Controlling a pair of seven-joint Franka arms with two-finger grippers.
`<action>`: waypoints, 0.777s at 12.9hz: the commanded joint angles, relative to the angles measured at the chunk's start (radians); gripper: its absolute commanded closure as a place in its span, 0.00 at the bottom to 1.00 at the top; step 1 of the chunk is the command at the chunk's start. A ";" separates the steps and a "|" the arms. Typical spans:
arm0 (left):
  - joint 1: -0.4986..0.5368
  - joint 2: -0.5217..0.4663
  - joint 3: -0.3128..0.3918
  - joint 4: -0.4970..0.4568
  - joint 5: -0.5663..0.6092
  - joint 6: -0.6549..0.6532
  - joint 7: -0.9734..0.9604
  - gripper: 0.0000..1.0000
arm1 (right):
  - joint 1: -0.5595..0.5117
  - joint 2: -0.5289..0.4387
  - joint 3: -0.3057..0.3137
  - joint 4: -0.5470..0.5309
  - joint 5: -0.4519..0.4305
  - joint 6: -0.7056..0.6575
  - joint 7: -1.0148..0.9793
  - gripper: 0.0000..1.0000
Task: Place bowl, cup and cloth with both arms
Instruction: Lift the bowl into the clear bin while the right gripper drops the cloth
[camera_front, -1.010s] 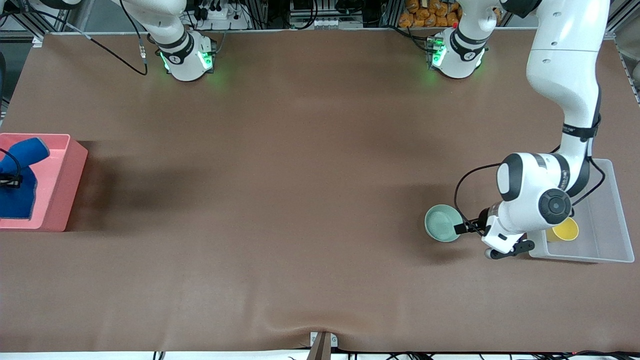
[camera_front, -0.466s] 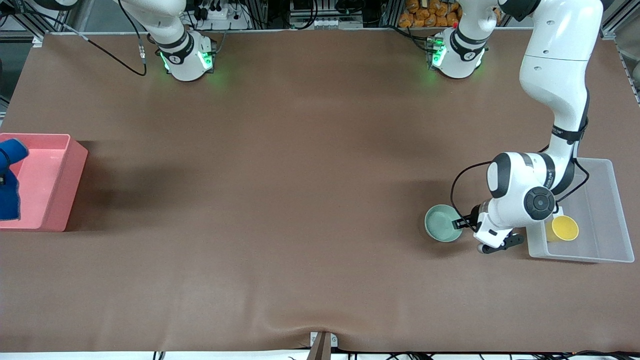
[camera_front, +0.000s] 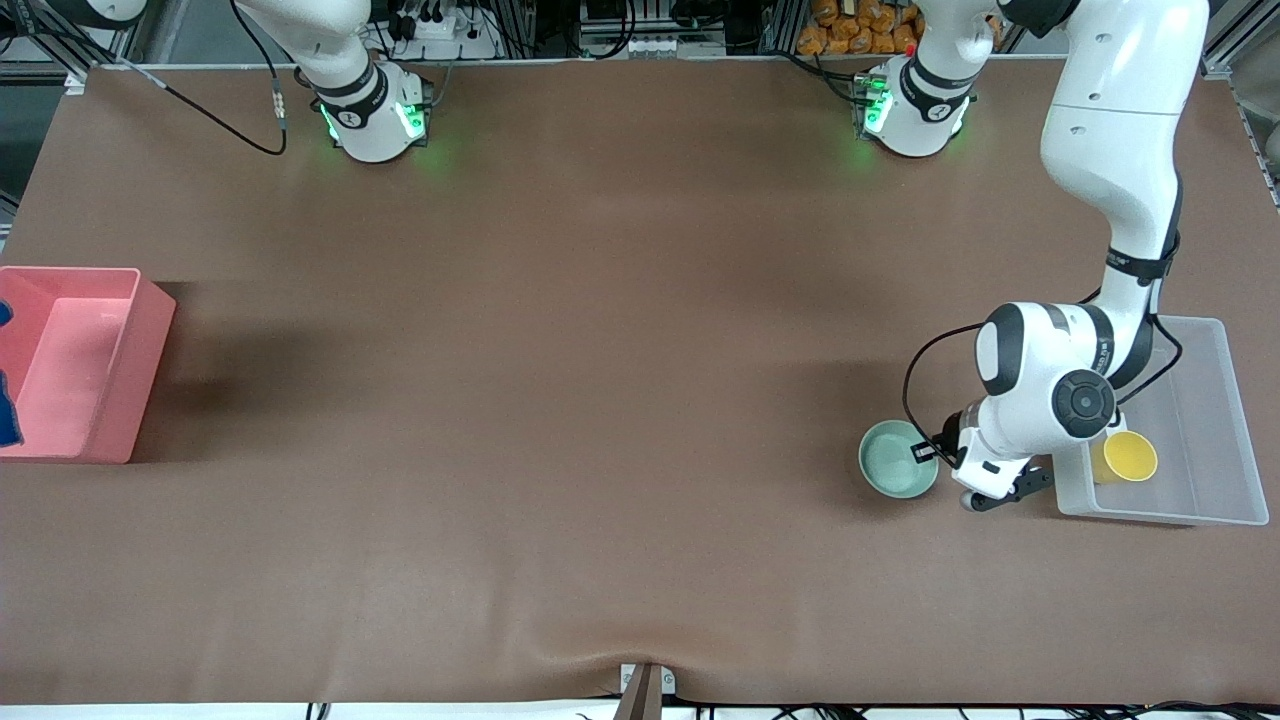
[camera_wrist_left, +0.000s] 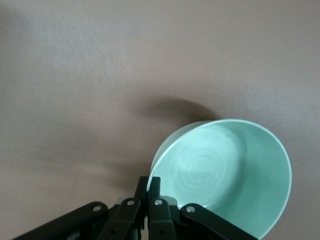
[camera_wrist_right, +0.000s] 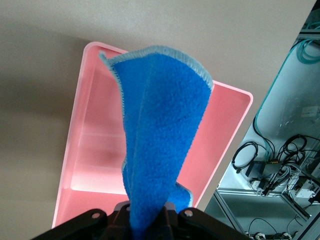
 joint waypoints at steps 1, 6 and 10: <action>0.010 -0.030 0.002 0.023 0.027 -0.025 -0.024 1.00 | -0.022 0.034 0.021 0.001 -0.016 0.065 -0.024 1.00; 0.103 -0.155 0.038 0.060 0.021 -0.240 0.184 1.00 | -0.063 0.072 0.023 -0.064 -0.011 0.217 -0.104 1.00; 0.154 -0.220 0.172 0.057 0.019 -0.369 0.515 1.00 | -0.092 0.074 0.023 -0.089 -0.010 0.229 -0.159 0.53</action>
